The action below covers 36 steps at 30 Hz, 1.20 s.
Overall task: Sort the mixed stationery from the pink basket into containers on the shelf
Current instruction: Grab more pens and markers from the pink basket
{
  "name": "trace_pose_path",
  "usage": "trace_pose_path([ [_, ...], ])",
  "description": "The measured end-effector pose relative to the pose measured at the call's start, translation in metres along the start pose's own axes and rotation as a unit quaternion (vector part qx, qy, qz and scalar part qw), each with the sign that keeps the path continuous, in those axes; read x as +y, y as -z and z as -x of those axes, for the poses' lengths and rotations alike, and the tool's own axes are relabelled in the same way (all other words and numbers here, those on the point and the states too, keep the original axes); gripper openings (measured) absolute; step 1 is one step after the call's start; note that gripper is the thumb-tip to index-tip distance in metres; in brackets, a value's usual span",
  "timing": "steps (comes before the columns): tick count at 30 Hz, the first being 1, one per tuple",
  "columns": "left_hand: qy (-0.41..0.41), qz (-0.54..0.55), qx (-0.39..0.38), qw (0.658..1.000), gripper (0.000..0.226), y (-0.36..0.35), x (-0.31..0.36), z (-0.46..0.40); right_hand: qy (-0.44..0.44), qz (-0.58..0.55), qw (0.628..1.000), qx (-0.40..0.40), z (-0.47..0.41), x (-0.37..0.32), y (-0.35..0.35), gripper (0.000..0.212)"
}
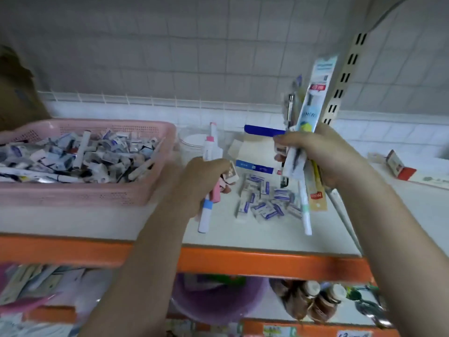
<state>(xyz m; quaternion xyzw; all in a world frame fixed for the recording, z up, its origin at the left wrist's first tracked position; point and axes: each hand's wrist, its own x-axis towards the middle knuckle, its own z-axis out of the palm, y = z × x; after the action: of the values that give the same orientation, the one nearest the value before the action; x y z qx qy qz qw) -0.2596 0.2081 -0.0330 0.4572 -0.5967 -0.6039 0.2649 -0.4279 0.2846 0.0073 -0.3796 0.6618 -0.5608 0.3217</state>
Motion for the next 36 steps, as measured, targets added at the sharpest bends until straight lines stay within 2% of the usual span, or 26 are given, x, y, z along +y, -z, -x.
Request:
trace_pose_path([
  [2,0.018,-0.045,0.021,0.999,0.008,-0.022,-0.013,-0.001,-0.026,0.079,0.996,-0.021,0.001,0.022,0.014,0.023],
  [5,0.036,-0.096,0.035,0.994,0.014,-0.045,-0.024,0.000,-0.008,0.195,0.980,-0.038,0.001,0.042,0.018,0.017],
  [8,0.029,-0.138,0.039,0.989,0.028,-0.054,-0.028,-0.006,-0.010,0.226,0.973,-0.042,-0.002,0.048,0.016,0.009],
  [10,0.017,-0.151,0.036,0.988,0.023,-0.054,-0.028,-0.012,-0.016,0.240,0.970,-0.030,-0.009,0.050,0.018,0.008],
  [12,0.004,-0.152,0.033,0.988,0.014,-0.050,-0.028,-0.017,-0.012,0.248,0.968,-0.033,-0.013,0.051,0.021,0.008],
  [17,-0.011,-0.092,0.012,0.996,0.008,-0.039,-0.038,-0.025,0.001,0.278,0.958,-0.067,-0.018,0.053,0.017,0.010],
  [22,-0.004,-0.048,0.018,0.999,0.007,-0.030,-0.042,-0.035,-0.008,0.268,0.959,-0.096,-0.028,0.054,0.012,0.035],
  [25,-0.007,-0.055,0.027,0.998,0.009,-0.027,-0.042,-0.039,-0.002,0.320,0.942,-0.104,-0.029,0.057,0.010,0.024],
  [27,-0.048,-0.132,0.050,0.989,0.014,-0.028,-0.044,-0.041,0.005,0.342,0.934,-0.103,-0.029,0.057,0.010,0.024],
  [30,-0.103,-0.262,0.075,0.956,0.030,-0.037,-0.047,-0.042,0.009,0.337,0.938,-0.082,-0.029,0.053,0.017,0.019],
  [33,-0.101,-0.322,0.063,0.939,0.046,-0.047,-0.047,-0.045,-0.011,0.333,0.941,-0.052,-0.025,0.049,0.027,0.030],
  [36,-0.100,-0.335,0.046,0.936,0.047,-0.048,-0.047,-0.050,-0.043,0.354,0.932,-0.073,-0.017,0.051,0.032,0.029],
])
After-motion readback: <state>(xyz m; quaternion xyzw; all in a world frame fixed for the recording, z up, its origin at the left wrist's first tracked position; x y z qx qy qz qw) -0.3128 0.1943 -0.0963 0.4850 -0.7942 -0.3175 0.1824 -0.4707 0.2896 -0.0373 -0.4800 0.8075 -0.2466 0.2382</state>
